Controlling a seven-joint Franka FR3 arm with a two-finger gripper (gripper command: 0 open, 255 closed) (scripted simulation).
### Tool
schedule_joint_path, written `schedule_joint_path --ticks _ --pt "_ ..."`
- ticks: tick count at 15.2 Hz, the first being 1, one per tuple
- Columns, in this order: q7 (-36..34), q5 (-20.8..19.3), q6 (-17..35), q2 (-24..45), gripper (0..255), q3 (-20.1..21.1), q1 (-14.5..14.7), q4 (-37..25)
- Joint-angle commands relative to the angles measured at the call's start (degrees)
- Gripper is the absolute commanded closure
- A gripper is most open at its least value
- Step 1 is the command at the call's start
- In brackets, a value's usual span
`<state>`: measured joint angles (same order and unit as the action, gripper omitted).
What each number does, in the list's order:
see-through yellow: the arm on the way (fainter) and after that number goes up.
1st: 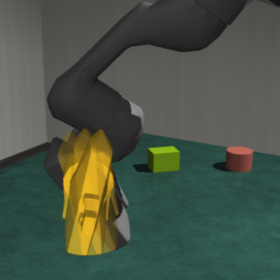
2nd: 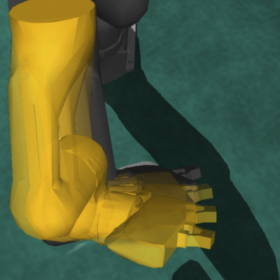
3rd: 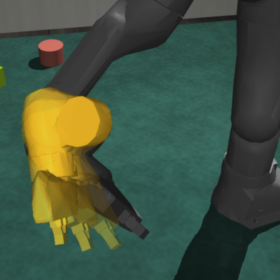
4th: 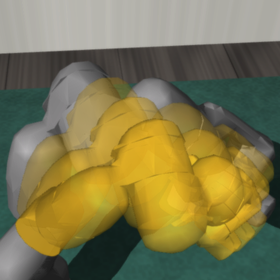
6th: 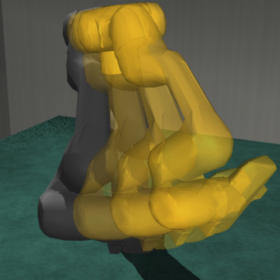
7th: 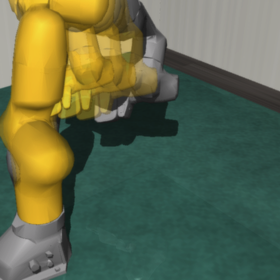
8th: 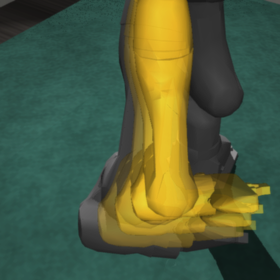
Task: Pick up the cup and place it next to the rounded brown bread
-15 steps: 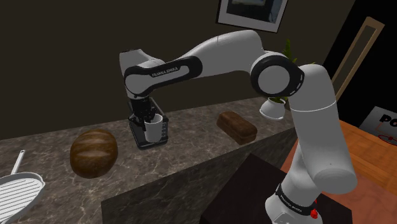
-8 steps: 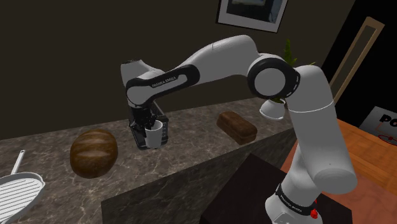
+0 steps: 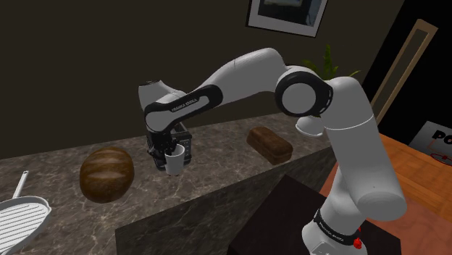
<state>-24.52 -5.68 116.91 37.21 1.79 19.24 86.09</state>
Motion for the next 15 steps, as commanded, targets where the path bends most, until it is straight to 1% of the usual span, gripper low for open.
schedule_joint_path --ticks 1,10,15 --pt "-0.1 -0.1 1.1 0.6 255 0.0 0.0 0.5" --pt "-0.5 -0.3 6.0 4.9 255 -0.2 0.1 1.1" --pt "-0.5 -0.3 6.0 4.9 255 -0.2 0.1 1.1"
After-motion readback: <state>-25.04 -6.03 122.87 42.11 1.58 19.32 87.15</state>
